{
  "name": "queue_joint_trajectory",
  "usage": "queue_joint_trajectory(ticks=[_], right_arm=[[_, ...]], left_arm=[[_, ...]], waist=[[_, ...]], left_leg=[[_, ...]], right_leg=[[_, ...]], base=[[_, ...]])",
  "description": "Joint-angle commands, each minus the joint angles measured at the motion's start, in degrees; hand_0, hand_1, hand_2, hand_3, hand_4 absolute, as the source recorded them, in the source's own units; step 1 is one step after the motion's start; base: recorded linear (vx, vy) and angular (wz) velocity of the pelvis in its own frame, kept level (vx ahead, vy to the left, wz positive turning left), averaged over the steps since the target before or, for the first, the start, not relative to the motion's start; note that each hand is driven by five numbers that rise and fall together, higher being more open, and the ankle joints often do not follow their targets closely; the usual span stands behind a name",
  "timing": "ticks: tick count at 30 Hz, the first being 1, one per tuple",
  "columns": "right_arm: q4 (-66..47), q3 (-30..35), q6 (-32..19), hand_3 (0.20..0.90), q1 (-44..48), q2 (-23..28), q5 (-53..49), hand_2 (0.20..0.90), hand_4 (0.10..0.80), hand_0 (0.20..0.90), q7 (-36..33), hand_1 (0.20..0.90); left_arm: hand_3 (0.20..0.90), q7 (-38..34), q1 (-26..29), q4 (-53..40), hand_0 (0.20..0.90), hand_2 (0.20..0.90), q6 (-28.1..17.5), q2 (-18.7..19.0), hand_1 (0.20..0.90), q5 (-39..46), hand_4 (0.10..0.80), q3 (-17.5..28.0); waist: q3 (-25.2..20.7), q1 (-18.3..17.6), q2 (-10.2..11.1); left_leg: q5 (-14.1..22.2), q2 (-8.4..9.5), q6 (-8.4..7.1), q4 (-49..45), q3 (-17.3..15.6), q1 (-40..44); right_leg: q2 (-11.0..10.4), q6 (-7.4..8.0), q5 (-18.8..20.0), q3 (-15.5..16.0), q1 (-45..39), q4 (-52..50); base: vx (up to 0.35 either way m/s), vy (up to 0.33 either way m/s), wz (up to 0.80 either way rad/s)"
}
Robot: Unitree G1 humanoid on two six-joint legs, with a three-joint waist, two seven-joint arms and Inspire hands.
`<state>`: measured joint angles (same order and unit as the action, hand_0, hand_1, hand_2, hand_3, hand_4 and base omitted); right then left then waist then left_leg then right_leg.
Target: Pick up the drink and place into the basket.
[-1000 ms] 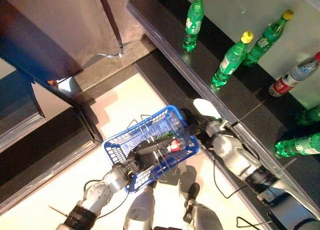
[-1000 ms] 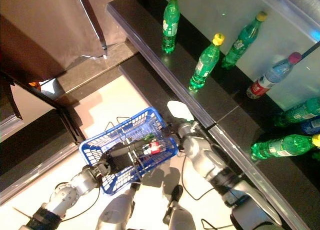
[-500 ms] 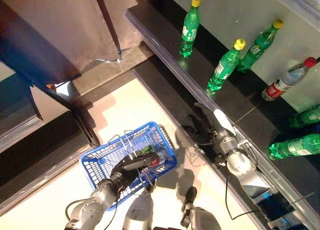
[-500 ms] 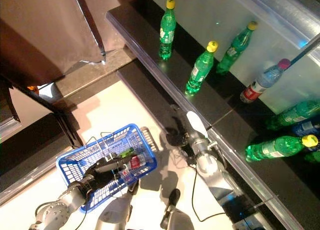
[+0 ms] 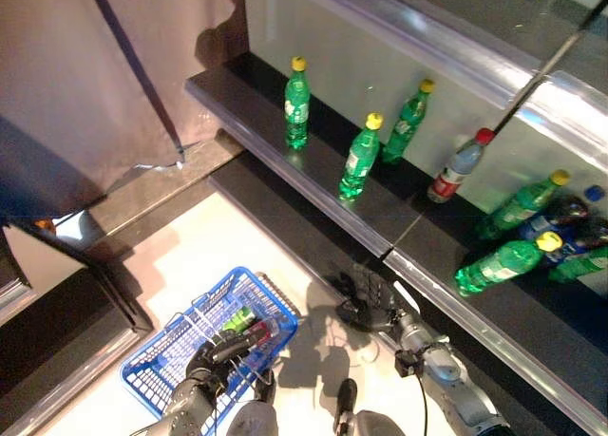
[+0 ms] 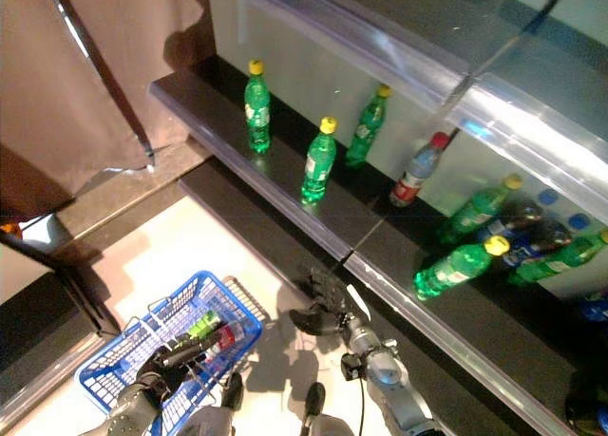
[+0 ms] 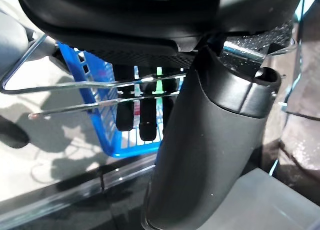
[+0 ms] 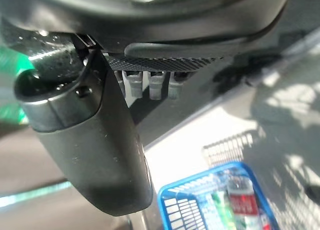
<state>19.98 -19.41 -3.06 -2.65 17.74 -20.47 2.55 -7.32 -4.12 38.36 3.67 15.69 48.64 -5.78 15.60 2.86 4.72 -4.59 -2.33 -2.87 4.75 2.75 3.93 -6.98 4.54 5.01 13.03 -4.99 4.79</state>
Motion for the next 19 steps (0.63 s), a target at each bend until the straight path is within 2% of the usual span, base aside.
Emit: queue_joint_trajectory(ticks=[1,2,5,9,19], right_arm=[[6.5,-2.3,-2.3,0.9,-1.6,0.8,-1.3,0.9,0.8,0.9,1.9,0.9],[9.2,-2.3,-2.8,0.9,-1.3,0.4,-0.5,0.9,0.8,0.9,1.8,0.9],[16.5,-1.5,-0.3,0.9,-0.8,-1.0,-4.2,0.9,0.8,0.9,1.4,0.9],[29.6,-0.4,-0.1,0.9,0.9,-2.8,-1.5,0.9,0.8,0.9,0.4,0.9],[40.3,2.9,0.0,0.9,1.9,-4.9,-2.3,0.9,0.8,0.9,1.8,0.9]], left_arm=[[0.2,6.5,0.3,3.1,0.3,0.3,-9.1,-1.6,0.3,-3.8,0.1,-1.3],[0.2,6.8,0.6,5.2,0.3,0.3,-9.5,-2.0,0.3,-4.0,0.1,-1.2],[0.2,6.5,1.3,10.4,0.3,0.3,-9.3,-2.6,0.3,-5.3,0.1,-1.3],[0.2,7.5,2.7,19.1,0.3,0.3,-9.3,-3.7,0.3,-7.0,0.1,-1.1],[0.2,8.9,3.7,24.4,0.3,0.3,-10.7,-4.6,0.3,-7.2,0.1,-0.7]], waist=[[-9.1,-0.1,-3.9],[-9.1,-0.2,-3.9],[-9.0,-0.5,-3.8],[-9.2,-0.7,-3.9],[-9.5,-0.7,-4.3]], left_leg=[[0.6,-0.96,-1.22,0.2,-1.5,-2.5],[0.7,-0.96,-1.19,0.2,-1.7,-2.5],[1.0,-1.05,-1.12,0.2,-2.2,-2.3],[1.6,-1.2,-0.95,0.2,-2.8,-1.7],[2.3,-1.11,-0.73,0.2,-2.8,-1.0]], right_leg=[[-0.1,1.22,-4.3,-0.8,-1.2,-3.2],[-0.1,1.23,-4.3,-0.9,-1.3,-3.0],[-0.2,1.24,-4.1,-1.4,-1.2,-2.7],[-0.2,1.13,-4.3,-1.7,-1.5,-2.6],[0.0,0.92,-4.9,-2.0,-1.8,-2.9]], base=[[-0.031,0.001,-0.21],[-0.036,0.0,-0.17],[-0.009,0.0,-0.03],[0.006,0.006,-0.06],[0.005,0.002,-0.06]])
